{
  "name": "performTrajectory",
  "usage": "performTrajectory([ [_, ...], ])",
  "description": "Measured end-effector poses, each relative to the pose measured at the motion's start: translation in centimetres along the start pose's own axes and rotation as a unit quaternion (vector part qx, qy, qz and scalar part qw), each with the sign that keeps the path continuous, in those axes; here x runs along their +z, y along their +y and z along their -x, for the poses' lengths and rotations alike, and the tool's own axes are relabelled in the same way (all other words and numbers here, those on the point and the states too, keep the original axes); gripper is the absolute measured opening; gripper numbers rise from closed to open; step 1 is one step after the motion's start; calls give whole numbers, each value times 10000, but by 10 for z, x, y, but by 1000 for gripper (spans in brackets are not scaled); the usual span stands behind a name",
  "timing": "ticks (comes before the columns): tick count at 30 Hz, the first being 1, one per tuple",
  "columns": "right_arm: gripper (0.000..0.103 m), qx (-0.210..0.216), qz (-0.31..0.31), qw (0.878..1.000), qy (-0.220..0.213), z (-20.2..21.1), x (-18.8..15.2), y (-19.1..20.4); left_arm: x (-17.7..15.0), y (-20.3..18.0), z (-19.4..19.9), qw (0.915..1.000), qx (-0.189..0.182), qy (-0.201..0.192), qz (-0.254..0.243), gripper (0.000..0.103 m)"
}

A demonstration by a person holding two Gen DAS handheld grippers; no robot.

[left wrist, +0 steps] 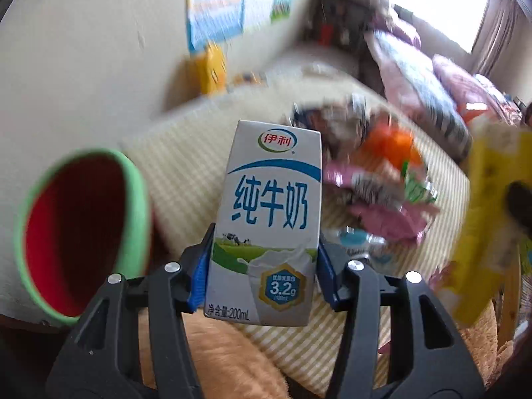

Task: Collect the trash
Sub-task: 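Carry both items over the red bucket while the right tool releases the yellow box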

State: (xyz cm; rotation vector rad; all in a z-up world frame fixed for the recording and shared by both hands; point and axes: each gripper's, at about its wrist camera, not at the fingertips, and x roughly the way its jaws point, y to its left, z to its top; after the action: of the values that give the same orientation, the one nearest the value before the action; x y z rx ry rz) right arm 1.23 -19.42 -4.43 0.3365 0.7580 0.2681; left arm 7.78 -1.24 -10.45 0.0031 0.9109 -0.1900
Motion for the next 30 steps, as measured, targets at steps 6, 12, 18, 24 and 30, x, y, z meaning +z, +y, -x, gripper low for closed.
performTrajectory([
  [6, 27, 377, 303, 9988, -44, -10, 13, 37, 17, 29, 59, 9954, 434, -827, 222, 51],
  [12, 27, 758, 650, 9950, 34, -36, 19, 83, 10, 66, 84, 9903, 713, -1052, 565, 51],
  [18, 27, 961, 863, 9911, 307, -80, 19, 123, -7, 108, 80, 9853, 1018, -906, 1033, 51],
  [24, 27, 1132, 1054, 9866, 520, -122, 22, 160, -25, 156, 74, 9772, 1275, -652, 1564, 51],
  [30, 32, 1201, 1268, 9811, 829, -159, 18, 185, -38, 181, 60, 9717, 1436, -434, 1824, 51],
])
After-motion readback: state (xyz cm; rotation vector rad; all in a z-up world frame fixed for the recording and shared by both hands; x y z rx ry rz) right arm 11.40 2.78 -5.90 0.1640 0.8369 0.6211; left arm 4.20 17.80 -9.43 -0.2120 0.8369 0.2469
